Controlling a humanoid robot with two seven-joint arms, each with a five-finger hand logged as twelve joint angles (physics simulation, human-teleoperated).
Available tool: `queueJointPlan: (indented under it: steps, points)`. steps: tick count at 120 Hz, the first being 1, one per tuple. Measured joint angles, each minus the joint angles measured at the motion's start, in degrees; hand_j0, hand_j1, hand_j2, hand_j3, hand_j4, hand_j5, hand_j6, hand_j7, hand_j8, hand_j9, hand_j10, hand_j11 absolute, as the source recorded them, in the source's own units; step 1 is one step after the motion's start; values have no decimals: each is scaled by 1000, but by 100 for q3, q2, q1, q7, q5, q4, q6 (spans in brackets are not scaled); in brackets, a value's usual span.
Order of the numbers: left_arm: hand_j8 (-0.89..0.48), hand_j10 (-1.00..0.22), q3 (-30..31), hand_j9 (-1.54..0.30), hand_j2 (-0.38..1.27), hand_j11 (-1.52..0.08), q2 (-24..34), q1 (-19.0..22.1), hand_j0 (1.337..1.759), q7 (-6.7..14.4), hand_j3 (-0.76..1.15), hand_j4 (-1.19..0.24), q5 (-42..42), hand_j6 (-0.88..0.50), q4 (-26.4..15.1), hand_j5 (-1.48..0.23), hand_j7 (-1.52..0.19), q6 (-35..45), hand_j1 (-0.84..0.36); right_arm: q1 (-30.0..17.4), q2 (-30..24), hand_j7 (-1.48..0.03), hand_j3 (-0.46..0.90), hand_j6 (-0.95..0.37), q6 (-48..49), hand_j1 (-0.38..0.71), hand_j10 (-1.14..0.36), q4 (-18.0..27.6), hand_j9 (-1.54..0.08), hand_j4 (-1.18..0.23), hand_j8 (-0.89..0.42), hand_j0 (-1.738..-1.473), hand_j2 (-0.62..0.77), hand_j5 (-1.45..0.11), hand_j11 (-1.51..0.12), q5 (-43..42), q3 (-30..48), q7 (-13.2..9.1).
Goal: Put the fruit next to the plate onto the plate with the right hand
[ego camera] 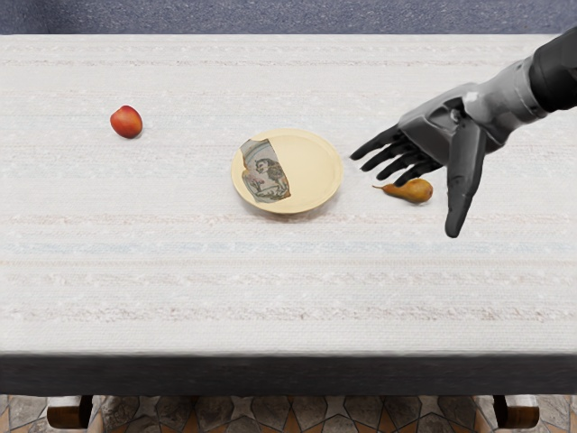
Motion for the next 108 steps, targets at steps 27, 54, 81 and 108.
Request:
queueJointPlan:
  steps: [27,54,81,108]
  points:
    - [-2,-2,0,-3,0,-3,0,0,1658,0,0,-2,0,-2,0,-3,-3,0,346,30,67,-29,0,-23,-107,-322,-23,-277,-29,-23,-23,-1658,-5,-29,-29,-130,-48,-1]
    - [-2,-2,0,-3,0,-3,0,0,1658,0,0,-2,0,-2,0,-3,-3,0,346,416,2178,-33,0,-27,-1973,-318,-26,-1416,-33,-27,-27,-1658,-6,-33,-33,-513,-1496,-1]
    - [-2,-2,0,-3,0,-3,0,0,1658,0,0,-2,0,-2,0,-3,-3,0,346,269,3578,-34,0,-28,-4125,-318,-27,-1614,-34,-27,-27,-1658,-5,-34,-34,-555,-2372,-1]
    - [-2,-2,0,-3,0,-3,0,0,1658,0,0,-2,0,-2,0,-3,-3,0,346,-899,4393,-37,0,-30,-4831,-316,-29,-2438,-37,-30,-30,-1658,-5,-37,-37,-618,-2480,-1]
